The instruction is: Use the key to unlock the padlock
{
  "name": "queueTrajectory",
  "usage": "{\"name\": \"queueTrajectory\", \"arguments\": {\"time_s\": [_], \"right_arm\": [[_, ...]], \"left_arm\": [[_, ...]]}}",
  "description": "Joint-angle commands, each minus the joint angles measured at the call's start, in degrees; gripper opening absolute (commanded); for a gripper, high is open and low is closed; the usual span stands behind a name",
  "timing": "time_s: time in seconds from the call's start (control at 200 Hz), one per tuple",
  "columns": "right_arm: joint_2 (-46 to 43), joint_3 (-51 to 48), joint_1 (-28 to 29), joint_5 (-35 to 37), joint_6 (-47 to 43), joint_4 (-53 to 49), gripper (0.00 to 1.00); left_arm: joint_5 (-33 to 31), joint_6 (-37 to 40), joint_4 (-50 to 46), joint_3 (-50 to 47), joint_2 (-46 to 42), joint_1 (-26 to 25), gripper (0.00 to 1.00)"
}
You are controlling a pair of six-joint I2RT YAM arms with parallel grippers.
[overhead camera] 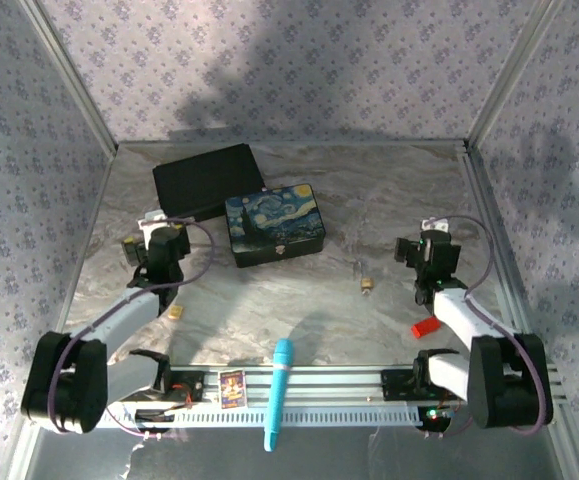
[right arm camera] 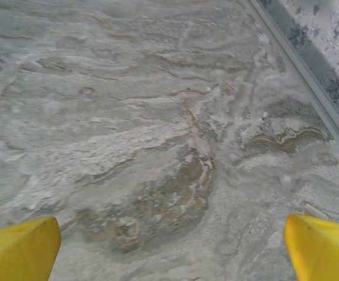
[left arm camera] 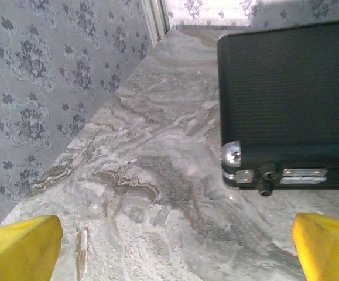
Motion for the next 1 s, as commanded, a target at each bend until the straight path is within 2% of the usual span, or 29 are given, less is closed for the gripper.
{"name": "queueTrajectory", "arguments": {"time_s": [0.0, 0.06, 0.15, 0.23, 0.295, 0.325, 0.355, 0.39, 0.435, 0.46, 0.48, 0.52, 0.57, 0.625, 0.675, 0.73, 0.994], "right_arm": [[4.0, -0.2, -1.1, -2.3, -2.3, 13.2, 0.98], [7.3, -0.7, -1.1, -3.1, -3.2, 17.1, 0.98], [10.2, -1.4, -1.3, -4.8, -5.2, 22.9, 0.98], [14.6, -1.9, -3.1, -8.8, -3.6, 28.3, 0.99], [19.4, -2.1, -3.4, -9.9, -3.4, 32.3, 0.99], [21.1, -1.8, -3.1, -10.3, -4.0, 34.0, 0.99], [21.0, -1.0, -2.7, -10.4, -4.5, 32.1, 0.99], [20.6, 1.2, -3.0, -11.4, -4.7, 27.0, 0.99], [21.2, 0.5, -3.7, -12.7, -4.4, 29.4, 0.99], [20.7, 0.9, -3.7, -12.4, -4.4, 27.9, 0.99], [20.8, 1.0, -3.6, -12.2, -4.5, 28.3, 0.99], [21.0, 0.8, -3.5, -12.3, -4.5, 28.7, 0.99], [21.0, 0.8, -3.5, -12.2, -4.5, 28.9, 0.99], [20.9, 0.8, -3.5, -12.1, -4.4, 28.5, 0.99], [20.9, 0.8, -3.5, -12.1, -4.5, 28.6, 0.99], [21.0, 0.9, -3.4, -12.1, -4.5, 28.6, 0.99], [21.0, 1.0, -3.6, -12.5, -4.4, 28.2, 0.99]], "left_arm": [[4.5, 2.7, 10.0, -1.0, 5.2, 4.7, 1.00], [4.5, 1.4, 14.9, -2.4, 7.9, 6.7, 1.00], [13.1, 1.6, 21.2, -4.2, 9.0, 9.9, 1.00], [17.5, 2.3, 25.6, -4.0, 12.5, 12.4, 1.00], [20.9, 2.6, 34.4, -5.4, 17.5, 13.7, 1.00], [22.6, 2.9, 31.5, -4.7, 16.8, 13.6, 1.00], [23.4, 3.0, 28.3, -3.7, 16.3, 13.5, 1.00], [24.2, 3.5, 30.4, -3.6, 17.7, 13.5, 1.00], [26.7, 4.4, 30.1, -2.7, 20.8, 13.5, 1.00], [28.4, 5.8, 35.3, -2.7, 23.3, 13.5, 1.00], [30.2, 6.1, 34.8, -2.6, 23.3, 13.4, 1.00], [30.6, 5.9, 25.5, -0.2, 20.9, 13.5, 1.00], [30.4, 6.8, 32.6, -1.6, 23.0, 13.2, 1.00], [30.4, 6.4, 26.5, -0.2, 21.3, 13.2, 1.00], [30.3, 6.7, 30.5, -1.1, 22.5, 13.1, 1.00], [30.3, 6.6, 27.4, -0.5, 21.6, 13.1, 1.00], [28.4, 7.0, 28.4, -0.6, 21.8, 12.1, 1.00]]}}
